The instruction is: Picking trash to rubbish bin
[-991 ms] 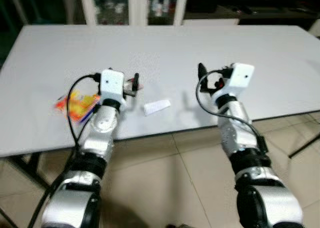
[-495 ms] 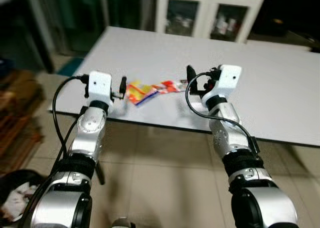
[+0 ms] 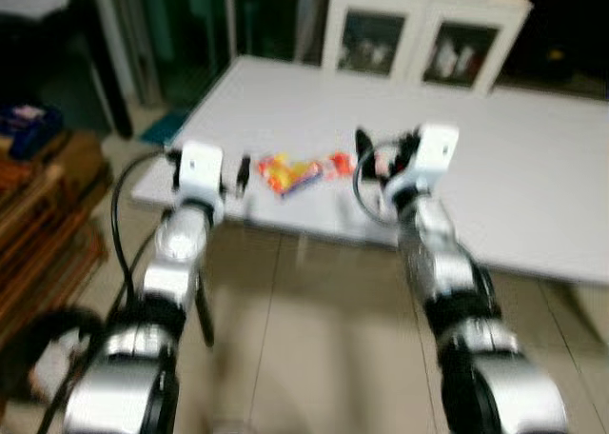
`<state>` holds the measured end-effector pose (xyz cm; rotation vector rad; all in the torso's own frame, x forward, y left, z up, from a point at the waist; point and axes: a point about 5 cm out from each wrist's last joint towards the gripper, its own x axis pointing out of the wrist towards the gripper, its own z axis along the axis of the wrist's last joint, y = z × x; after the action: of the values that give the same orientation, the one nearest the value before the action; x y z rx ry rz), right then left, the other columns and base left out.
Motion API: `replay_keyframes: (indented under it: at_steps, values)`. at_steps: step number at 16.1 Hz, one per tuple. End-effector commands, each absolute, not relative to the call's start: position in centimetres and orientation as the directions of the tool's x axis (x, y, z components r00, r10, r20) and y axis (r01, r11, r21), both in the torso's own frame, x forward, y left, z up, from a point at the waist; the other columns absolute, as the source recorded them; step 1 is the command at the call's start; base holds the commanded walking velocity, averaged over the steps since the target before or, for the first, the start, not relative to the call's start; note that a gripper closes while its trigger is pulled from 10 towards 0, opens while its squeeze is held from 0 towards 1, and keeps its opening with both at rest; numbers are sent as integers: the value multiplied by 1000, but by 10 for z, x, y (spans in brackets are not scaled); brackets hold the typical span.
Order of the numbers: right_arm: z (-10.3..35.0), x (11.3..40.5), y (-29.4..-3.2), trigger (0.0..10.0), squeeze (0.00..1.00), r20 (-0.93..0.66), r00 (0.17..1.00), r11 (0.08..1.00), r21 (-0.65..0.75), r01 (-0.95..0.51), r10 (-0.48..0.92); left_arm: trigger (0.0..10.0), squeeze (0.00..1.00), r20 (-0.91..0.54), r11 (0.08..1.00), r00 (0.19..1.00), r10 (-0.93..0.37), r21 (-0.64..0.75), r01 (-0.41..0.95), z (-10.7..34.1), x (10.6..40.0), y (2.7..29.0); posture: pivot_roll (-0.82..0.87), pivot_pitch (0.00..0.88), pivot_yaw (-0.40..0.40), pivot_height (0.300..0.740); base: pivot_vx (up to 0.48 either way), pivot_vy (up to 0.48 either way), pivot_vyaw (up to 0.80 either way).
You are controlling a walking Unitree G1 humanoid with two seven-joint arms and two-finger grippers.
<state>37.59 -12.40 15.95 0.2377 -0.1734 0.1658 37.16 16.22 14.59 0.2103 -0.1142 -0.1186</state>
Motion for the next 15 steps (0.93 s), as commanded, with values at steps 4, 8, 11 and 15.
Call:
replay_keyframes:
  at_steps: [4, 8, 11, 15]
  values:
    - [158, 377, -125, 10000, 0, 168, 977, 957, 236, -171, 133, 10000, 0, 93, 968, 986, -138, 222, 115, 145, 371, 162, 46, 0, -57, 740, 480, 0, -200]
    - [160, 377, -127, 10000, 0, 183, 976, 959, 233, -164, 122, 10000, 0, 102, 968, 985, -139, 224, 113, 149, 373, 163, 45, 0, -58, 740, 480, 0, -400]
    - [160, 377, -127, 10000, 0, 180, 976, 959, 233, -161, 120, 10000, 0, 109, 967, 984, -142, 228, 114, 150, 372, 164, 47, 2, -61, 740, 480, 0, 0]
    - [160, 378, -127, 10000, 0, 177, 977, 958, 237, -160, 120, 10000, 0, 137, 965, 976, -169, 224, 135, 155, 371, 164, 49, 11, -63, 740, 71, 0, 0]
